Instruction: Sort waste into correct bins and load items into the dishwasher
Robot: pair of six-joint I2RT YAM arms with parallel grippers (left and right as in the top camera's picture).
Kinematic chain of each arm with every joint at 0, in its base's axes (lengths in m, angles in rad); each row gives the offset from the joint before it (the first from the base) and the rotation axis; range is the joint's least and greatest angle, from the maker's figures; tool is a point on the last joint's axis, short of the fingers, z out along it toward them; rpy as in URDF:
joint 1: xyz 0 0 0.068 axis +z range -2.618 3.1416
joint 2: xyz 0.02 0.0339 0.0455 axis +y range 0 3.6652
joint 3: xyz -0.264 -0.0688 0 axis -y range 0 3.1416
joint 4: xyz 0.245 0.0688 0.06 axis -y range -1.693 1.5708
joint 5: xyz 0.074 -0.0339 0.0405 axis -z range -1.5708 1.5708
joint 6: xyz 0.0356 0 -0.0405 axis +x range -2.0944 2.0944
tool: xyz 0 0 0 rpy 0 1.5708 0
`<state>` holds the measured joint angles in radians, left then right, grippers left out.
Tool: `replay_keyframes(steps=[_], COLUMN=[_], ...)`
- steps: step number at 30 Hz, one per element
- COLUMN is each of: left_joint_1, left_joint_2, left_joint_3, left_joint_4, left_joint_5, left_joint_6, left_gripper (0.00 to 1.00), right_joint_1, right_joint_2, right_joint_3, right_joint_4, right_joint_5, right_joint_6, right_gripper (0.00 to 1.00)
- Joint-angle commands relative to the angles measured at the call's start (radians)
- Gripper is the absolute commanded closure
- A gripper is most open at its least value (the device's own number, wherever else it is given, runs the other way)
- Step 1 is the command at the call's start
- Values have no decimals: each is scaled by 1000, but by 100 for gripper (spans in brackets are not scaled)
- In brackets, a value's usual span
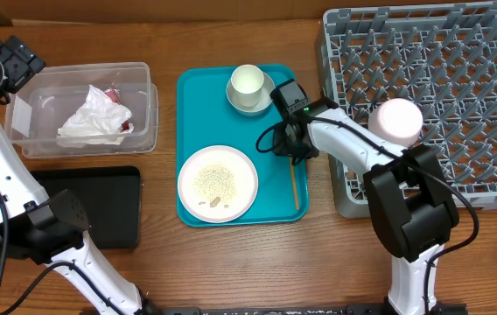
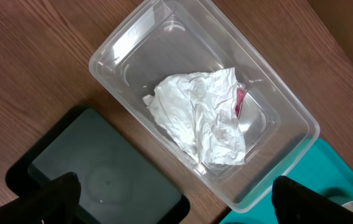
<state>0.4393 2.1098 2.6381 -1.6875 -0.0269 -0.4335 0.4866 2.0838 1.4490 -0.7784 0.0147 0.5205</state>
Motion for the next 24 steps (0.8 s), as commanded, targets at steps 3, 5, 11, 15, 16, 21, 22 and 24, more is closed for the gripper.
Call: replay_keyframes(steps=[3, 5, 11, 15, 16, 21, 22, 24], left_joint_1=[-1, -1, -1, -1, -1, -1, -1, -1], left_joint_2=[5, 5, 5, 5, 5, 5, 5, 5], left_joint_3=[0, 0, 0, 0, 0, 0, 0, 0], left_joint_4=[-2, -2, -2, -2, -2, -2, -2, -2], left_joint_5=[-6, -6, -6, -6, -6, -6, -6, -6], left_joint_6=[19, 19, 19, 19, 19, 19, 19, 19], left_gripper=[0, 0, 0, 0, 0, 0, 0, 0], right_joint_1=[-2, -2, -2, -20, -31, -120, -141, -193], right_joint_2=[37, 37, 36, 14, 6, -54, -65, -85], right_joint_3=[-30, -29, 17, 136, 174, 402, 443, 521], right_joint_4=[-10, -16, -62, -169, -200, -349, -375, -422], right_joint_5=[5, -14, -67, -69, -69, -68, -65, -53], right_joint_6=[8, 8, 8, 6, 2, -153, -188, -260], right_gripper=[78, 87, 96, 96, 96, 96, 96, 96])
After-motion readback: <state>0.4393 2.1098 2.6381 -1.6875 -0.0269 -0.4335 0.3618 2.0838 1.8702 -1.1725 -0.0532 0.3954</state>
